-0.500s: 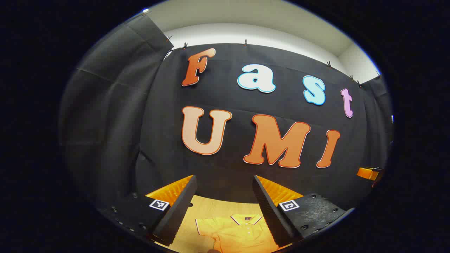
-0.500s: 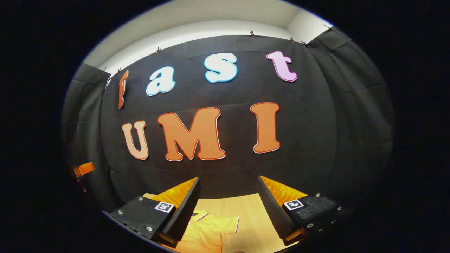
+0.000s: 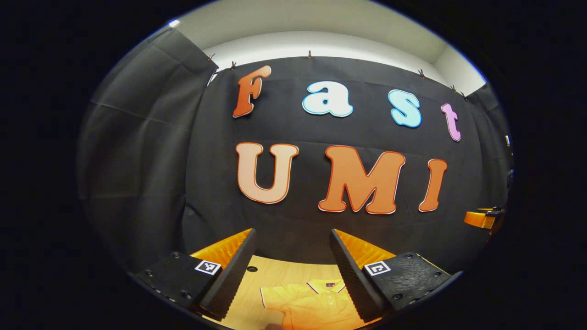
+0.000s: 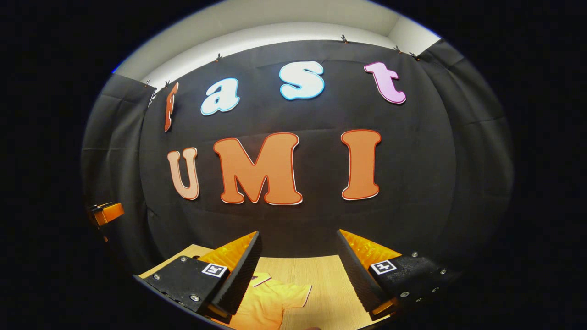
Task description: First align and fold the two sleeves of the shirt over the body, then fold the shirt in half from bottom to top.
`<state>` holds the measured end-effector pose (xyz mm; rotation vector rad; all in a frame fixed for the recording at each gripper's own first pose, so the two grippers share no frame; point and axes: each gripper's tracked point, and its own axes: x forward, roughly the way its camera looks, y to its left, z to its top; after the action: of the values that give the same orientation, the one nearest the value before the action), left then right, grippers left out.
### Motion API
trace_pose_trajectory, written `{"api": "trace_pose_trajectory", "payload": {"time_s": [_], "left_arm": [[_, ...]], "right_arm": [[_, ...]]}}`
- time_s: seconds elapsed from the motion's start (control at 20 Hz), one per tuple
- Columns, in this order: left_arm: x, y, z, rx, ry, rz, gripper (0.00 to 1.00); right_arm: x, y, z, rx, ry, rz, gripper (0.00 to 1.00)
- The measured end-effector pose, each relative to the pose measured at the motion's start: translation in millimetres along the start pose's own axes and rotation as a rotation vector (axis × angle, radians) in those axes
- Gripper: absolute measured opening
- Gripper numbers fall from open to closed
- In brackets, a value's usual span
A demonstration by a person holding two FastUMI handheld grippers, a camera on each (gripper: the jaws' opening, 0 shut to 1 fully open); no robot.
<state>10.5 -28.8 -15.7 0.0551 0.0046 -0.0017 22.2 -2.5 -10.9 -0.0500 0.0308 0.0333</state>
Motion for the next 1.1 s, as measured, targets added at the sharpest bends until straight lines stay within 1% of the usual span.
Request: {"api": "trace_pose_trajectory", "payload": {"time_s": [0.05, 0.1, 0.3, 0.4, 0.6, 0.8, 0.9, 1.0, 1.1], "left_arm": [[7, -2, -2, -0.002, 0.006, -0.021, 0.98], [13, -1, -4, -0.002, 0.015, -0.036, 0.98], [38, 8, -9, -0.002, 0.030, -0.094, 0.98], [45, 17, -16, -0.014, 0.049, -0.106, 0.98], [52, 37, -27, -0.024, 0.069, -0.095, 0.98], [52, 54, -32, -0.028, 0.077, -0.080, 0.98], [53, 63, -34, -0.012, 0.077, -0.072, 0.98], [53, 75, -38, -0.004, 0.085, -0.059, 0.98], [54, 83, -42, -0.016, 0.098, -0.048, 0.98]], "right_arm": [[-2, -1, -1, -0.006, 0.000, -0.022, 1.00], [-3, -1, -2, -0.010, 0.002, -0.045, 0.97], [-15, -1, -7, 0.006, 0.016, -0.102, 0.97], [-19, 3, -8, -0.001, 0.016, -0.130, 0.97], [-10, 21, -14, 0.007, 0.039, -0.120, 0.98], [8, 28, -23, 0.020, 0.079, -0.114, 0.98], [18, 32, -28, 0.035, 0.104, -0.102, 0.98], [32, 33, -38, 0.039, 0.139, -0.101, 0.98], [43, 35, -57, 0.045, 0.210, -0.090, 0.98]]}}
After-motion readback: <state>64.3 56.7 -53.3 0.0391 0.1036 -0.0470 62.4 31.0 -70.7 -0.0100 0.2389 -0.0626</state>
